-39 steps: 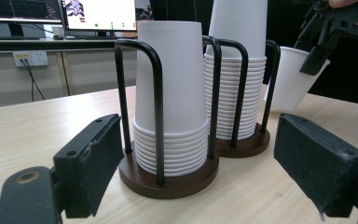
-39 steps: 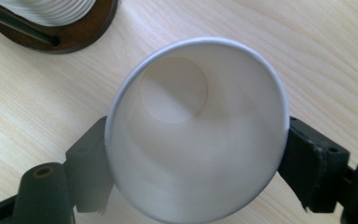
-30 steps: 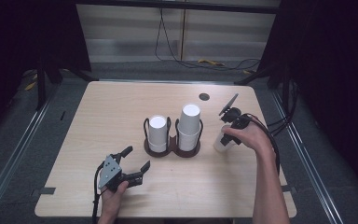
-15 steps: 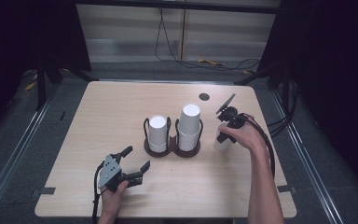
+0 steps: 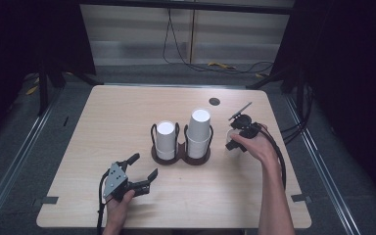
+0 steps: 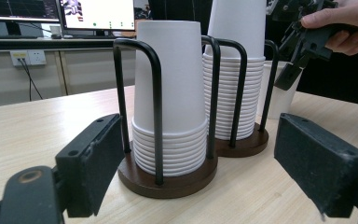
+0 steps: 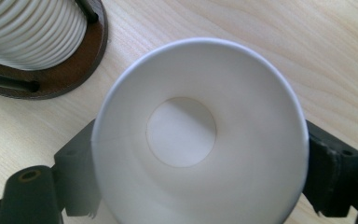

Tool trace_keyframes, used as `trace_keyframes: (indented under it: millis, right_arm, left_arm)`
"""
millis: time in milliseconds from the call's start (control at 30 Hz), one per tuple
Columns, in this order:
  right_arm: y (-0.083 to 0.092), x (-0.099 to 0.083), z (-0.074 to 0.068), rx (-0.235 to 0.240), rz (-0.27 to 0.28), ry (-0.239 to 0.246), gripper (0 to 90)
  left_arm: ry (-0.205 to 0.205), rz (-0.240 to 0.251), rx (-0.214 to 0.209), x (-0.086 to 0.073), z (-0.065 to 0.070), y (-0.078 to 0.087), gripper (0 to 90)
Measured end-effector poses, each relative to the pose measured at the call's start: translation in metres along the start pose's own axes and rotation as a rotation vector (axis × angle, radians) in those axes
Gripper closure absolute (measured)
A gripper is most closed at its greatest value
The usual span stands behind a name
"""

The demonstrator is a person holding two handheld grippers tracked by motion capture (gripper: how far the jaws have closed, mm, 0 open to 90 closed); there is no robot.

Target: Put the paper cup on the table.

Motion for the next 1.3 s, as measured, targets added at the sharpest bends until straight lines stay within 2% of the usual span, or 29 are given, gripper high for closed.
trace_keyframes:
  millis: [133, 167, 433, 500, 600, 833, 933, 1033, 1167, 1300]
  right_arm:
    - [0.0, -0.004, 0.001, 0.0, 0.026, -0.002, 15.2]
    - [0.001, -0.006, 0.001, 0.008, 0.043, -0.017, 15.5]
    - [0.004, -0.008, -0.002, 0.016, 0.082, -0.038, 15.5]
    - [0.003, -0.01, -0.002, -0.003, 0.089, -0.04, 14.7]
    - [0.002, -0.016, 0.0, 0.008, 0.09, -0.051, 15.3]
    - [0.006, -0.023, 0.0, 0.014, 0.149, -0.074, 15.0]
    - [0.004, -0.028, -0.001, -0.008, 0.166, -0.085, 14.7]
    - [0.002, -0.036, 0.0, -0.004, 0.181, -0.104, 14.8]
    - [0.005, -0.041, -0.005, -0.002, 0.25, -0.128, 14.7]
    - [0.008, -0.049, -0.01, -0.027, 0.31, -0.154, 13.9]
  left_arm:
    - [-0.002, -0.001, -0.009, 0.0, 0.0, 0.0, 15.7]
    - [0.002, 0.001, 0.0, 0.0, 0.0, 0.0, 15.7]
    - [0.002, 0.0, -0.006, 0.0, 0.0, 0.0, 15.7]
    - [0.002, 0.0, -0.006, 0.0, 0.0, 0.0, 15.7]
    - [0.001, 0.0, -0.004, 0.0, 0.0, 0.0, 15.7]
    - [0.001, -0.002, -0.004, 0.0, 0.0, 0.0, 15.8]
    - [0.0, -0.001, -0.005, 0.0, 0.0, 0.0, 15.7]
    - [0.001, -0.002, -0.005, 0.0, 0.0, 0.0, 15.7]
    - [0.004, -0.003, -0.001, 0.0, 0.0, 0.0, 15.7]
    - [0.0, -0.002, -0.003, 0.0, 0.0, 0.0, 15.7]
Point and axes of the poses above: each handheld gripper's, and its own axes: y roughly backward along the jaws, x roughly out of its top, z roughly to its right, the point moved 2 cm from there along -y, roughly forward along the jaws, and after that the axes turned 15 degrees about x, right-handed, at the moved point
